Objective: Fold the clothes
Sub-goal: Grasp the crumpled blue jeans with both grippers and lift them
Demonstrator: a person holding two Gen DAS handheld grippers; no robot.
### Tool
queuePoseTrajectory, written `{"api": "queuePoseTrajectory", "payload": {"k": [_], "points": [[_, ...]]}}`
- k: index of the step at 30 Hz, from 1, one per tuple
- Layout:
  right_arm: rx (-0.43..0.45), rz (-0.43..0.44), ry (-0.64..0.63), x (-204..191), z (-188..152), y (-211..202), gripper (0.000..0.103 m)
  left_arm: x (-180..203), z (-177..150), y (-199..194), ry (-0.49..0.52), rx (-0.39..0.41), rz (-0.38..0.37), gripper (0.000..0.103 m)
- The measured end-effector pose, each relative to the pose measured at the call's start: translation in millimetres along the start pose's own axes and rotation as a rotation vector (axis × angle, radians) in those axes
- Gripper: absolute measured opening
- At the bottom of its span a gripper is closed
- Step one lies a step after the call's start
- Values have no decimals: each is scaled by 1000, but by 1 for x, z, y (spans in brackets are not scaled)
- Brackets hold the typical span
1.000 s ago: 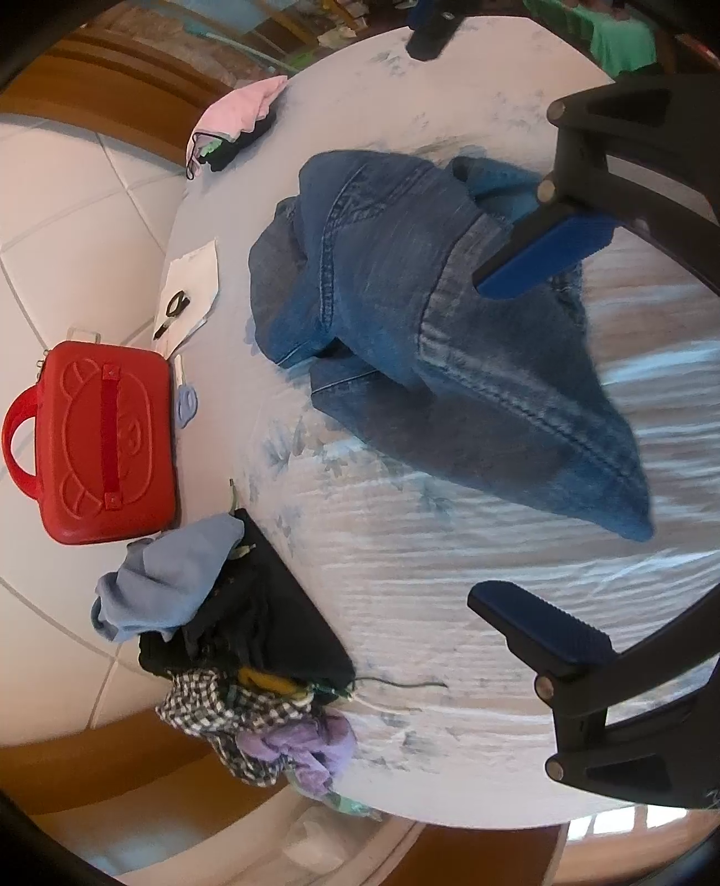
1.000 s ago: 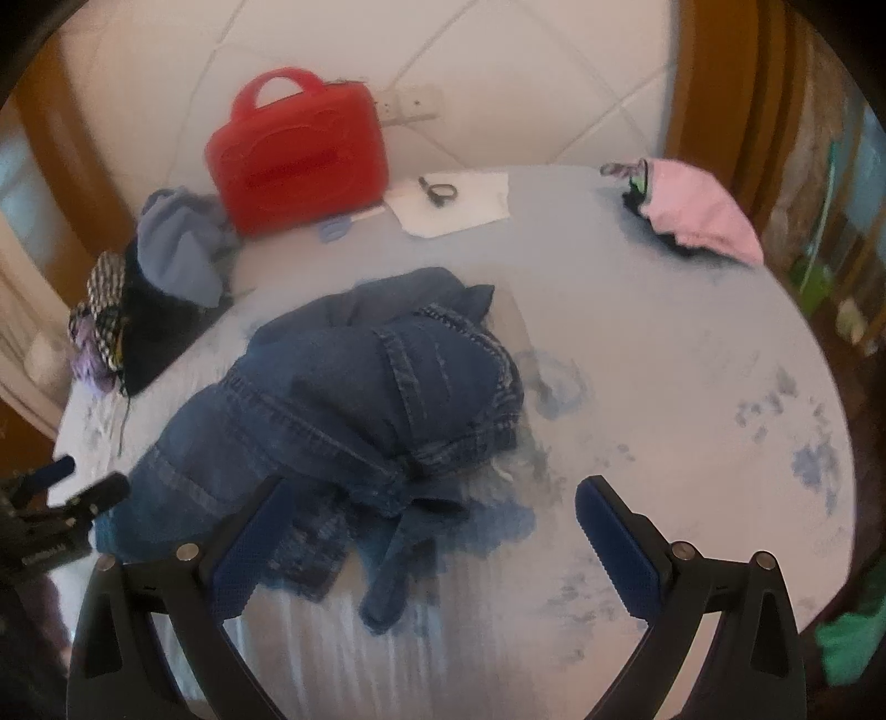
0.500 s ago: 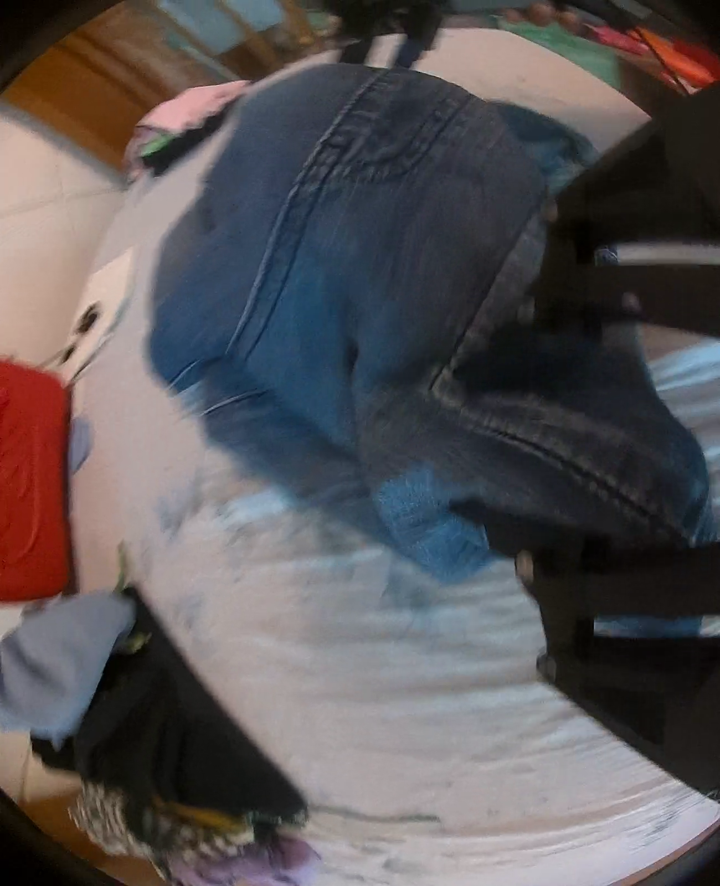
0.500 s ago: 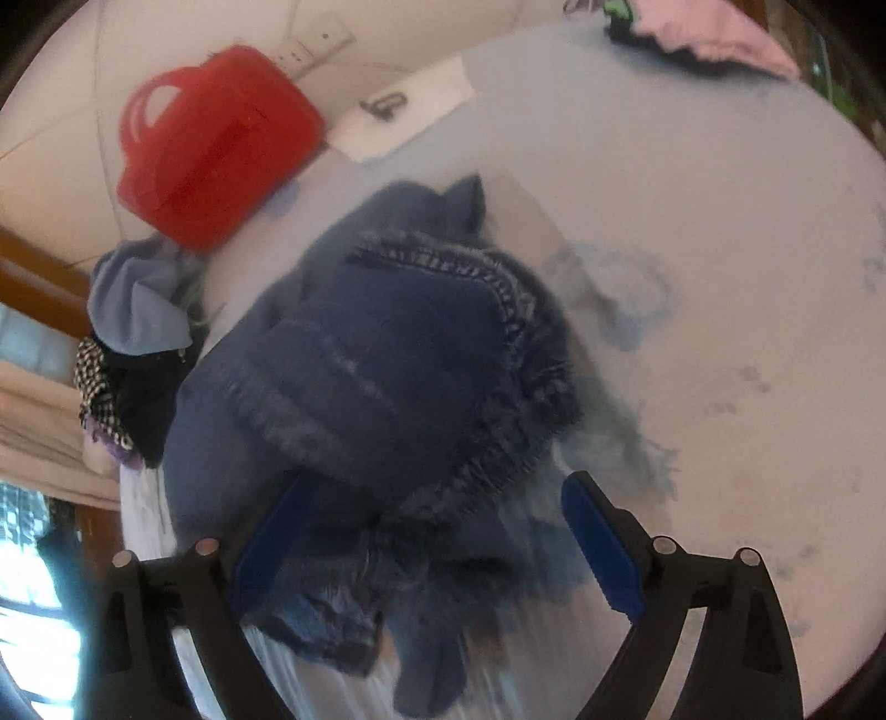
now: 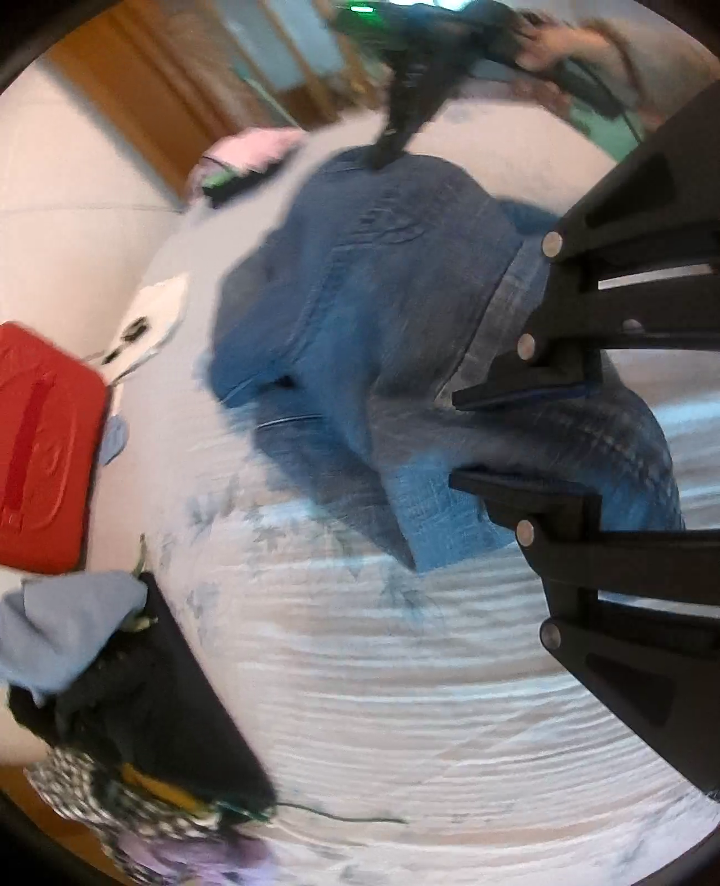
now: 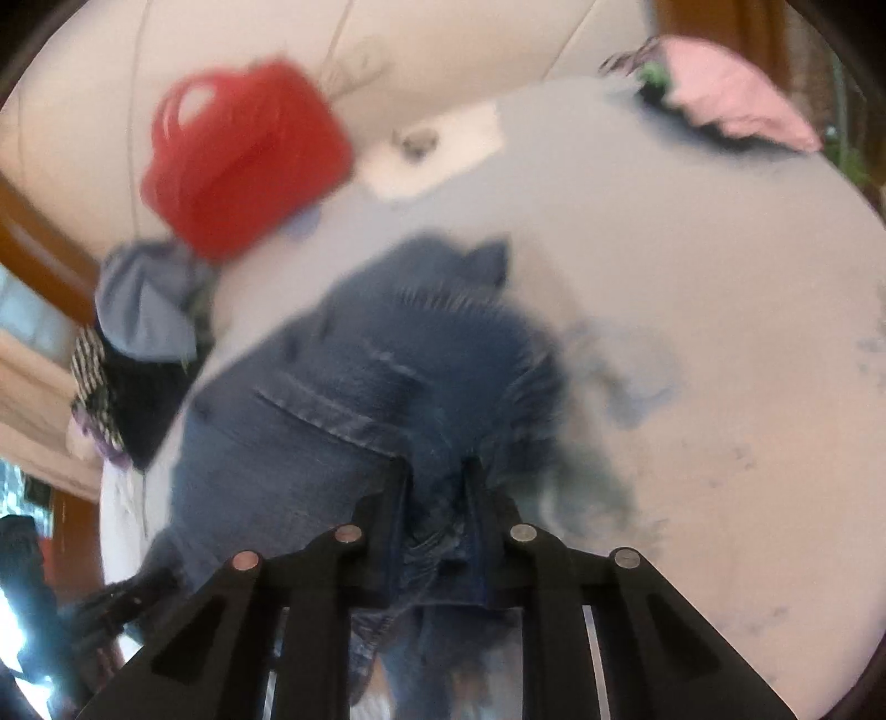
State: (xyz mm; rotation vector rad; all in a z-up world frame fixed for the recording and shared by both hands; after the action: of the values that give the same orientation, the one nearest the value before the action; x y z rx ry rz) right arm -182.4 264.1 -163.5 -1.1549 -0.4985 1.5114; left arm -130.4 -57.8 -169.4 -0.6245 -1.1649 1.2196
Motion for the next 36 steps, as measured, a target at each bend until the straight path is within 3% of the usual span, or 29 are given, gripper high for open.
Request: {"api": "queuePoseTrajectory", "payload": {"k": [1, 2, 4, 6, 8, 9, 10, 11, 12, 13, 15, 19, 22, 23, 24, 25, 27, 30, 36], "points": [[31, -24, 6, 8, 4, -14, 4, 0, 3, -5, 12, 16, -6, 21], [68, -66, 13, 17, 7, -29, 1, 2, 6, -8, 38, 35, -5, 21], [125, -131, 47, 42, 14, -61, 1, 7, 11, -13, 89, 59, -7, 21], [122, -117, 95, 62, 16, -81, 1, 13, 15, -10, 131, 51, -20, 21], [113, -119, 111, 69, 10, -90, 2, 15, 18, -2, 148, 33, -32, 30], [98, -119, 113, 69, 4, -91, 5, 15, 19, 2, 155, 31, -32, 48], [84, -106, 122, 66, -1, -88, 16, 15, 21, 5, 160, 32, -27, 71], [69, -79, 138, 63, -6, -83, 23, 15, 22, 9, 165, 34, -23, 83], [55, -52, 157, 60, -12, -76, 42, 14, 24, 13, 171, 35, -18, 91], [40, -31, 174, 56, -16, -67, 63, 14, 25, 16, 178, 33, -15, 92], [11, 9, 204, 47, -23, -45, 86, 12, 28, 24, 189, 17, -6, 92], [-22, 69, 256, 30, -24, -6, 89, 0, 32, 30, 194, 17, 31, 92], [-50, 66, 301, 21, -18, 29, 101, -13, 34, 31, 186, 21, 59, 92], [-67, 68, 316, 18, -17, 42, 101, -17, 35, 31, 183, 25, 66, 92], [-87, 75, 325, 14, -17, 54, 100, -21, 36, 32, 178, 29, 71, 91], [-97, 81, 309, 7, -15, 62, 90, -23, 37, 33, 174, 30, 71, 85], [-80, 38, 176, -14, -9, 63, 9, -24, 40, 36, 166, 24, 69, 73], [-13, -48, 31, -25, 1, 32, 9, -16, 43, 38, 161, 30, 71, 73], [136, -214, 78, 81, 7, -85, 9, 22, 47, 36, 151, 69, 60, 73]]}}
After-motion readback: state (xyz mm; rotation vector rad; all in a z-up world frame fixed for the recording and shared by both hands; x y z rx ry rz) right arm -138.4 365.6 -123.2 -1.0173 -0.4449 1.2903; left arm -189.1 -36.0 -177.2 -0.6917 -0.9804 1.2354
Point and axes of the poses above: each gripper's, at about its wrist camera, not at the fingertips, and y roughly the way its jaws point, x to its right, z to its top, the point moved 4 cm from there along y, roughly the way its jaws point, and after that the axes turned 2 degrees about z, right-handed, at the moved point
